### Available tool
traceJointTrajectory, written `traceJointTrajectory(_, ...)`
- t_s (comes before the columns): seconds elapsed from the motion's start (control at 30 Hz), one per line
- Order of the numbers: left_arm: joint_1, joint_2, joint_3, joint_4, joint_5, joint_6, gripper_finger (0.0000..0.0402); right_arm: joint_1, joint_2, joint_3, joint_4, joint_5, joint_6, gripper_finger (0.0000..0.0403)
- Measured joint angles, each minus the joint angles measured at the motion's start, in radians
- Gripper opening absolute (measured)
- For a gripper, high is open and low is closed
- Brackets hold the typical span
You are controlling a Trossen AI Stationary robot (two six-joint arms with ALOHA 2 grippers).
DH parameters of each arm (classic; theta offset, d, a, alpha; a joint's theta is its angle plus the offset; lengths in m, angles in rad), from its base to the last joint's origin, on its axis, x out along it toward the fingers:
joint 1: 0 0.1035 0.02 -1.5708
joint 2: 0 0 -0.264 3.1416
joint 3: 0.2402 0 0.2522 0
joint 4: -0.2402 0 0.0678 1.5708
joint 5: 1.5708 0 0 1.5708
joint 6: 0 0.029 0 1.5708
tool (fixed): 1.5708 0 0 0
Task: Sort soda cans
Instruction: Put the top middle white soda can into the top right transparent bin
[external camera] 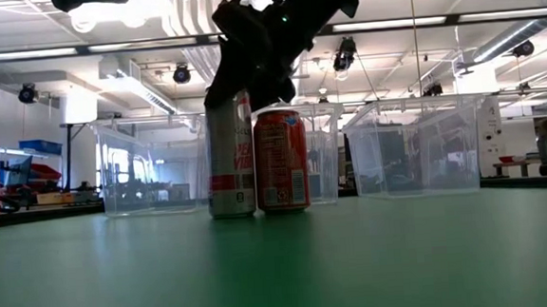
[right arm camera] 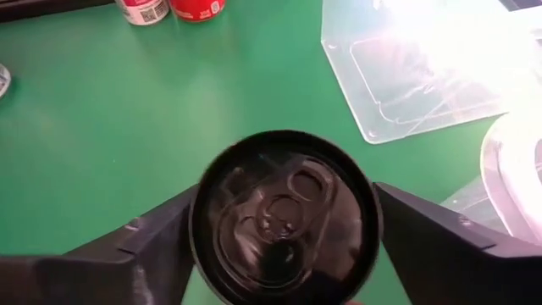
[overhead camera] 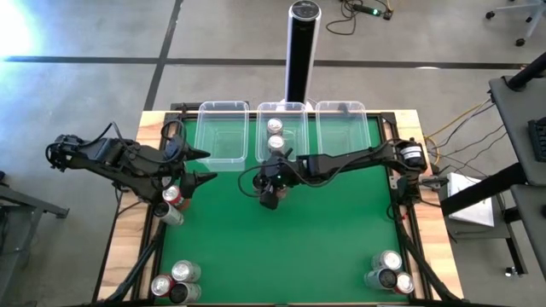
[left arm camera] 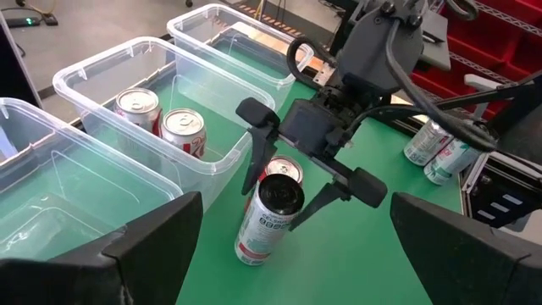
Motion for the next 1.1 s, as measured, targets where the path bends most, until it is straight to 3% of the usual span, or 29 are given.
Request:
traceJointTrajectory(0.13, 0.000, 0.000, 0.000, 0.000, 0.000, 0.000, 0.0366, 0.000, -0.002, 0.011, -0.013, 0.001, 0.013, 0.0251)
traceJointTrajectory(0.3, 0.000, -0.002, 0.000, 0.000, 0.000, 0.000, 0.0366, 0.001, -0.008, 0.118, -0.063, -0.078, 0.032, 0.0249)
traceJointTrajectory(0.53, 0.000, -0.005, 0.000, 0.000, 0.000, 0.000, 0.0366, 0.003, -0.031, 0.408, -0.228, -0.067, -0.007, 0.0249)
traceJointTrajectory(0.77, 0.000, -0.009, 0.000, 0.000, 0.000, -0.003, 0.0366, -0.029, -0.102, 0.646, -0.602, 0.135, -0.074, 0.0249)
traceJointTrajectory(0.87, 0.000, -0.012, 0.000, 0.001, 0.000, 0.003, 0.0366, -0.047, -0.151, 0.649, -0.719, 0.196, -0.062, 0.0249)
traceJointTrajectory(1.1, 0.000, -0.021, 0.000, 0.001, 0.000, -0.030, 0.0366, -0.073, -0.351, 0.575, -0.791, 0.406, -0.050, 0.0249)
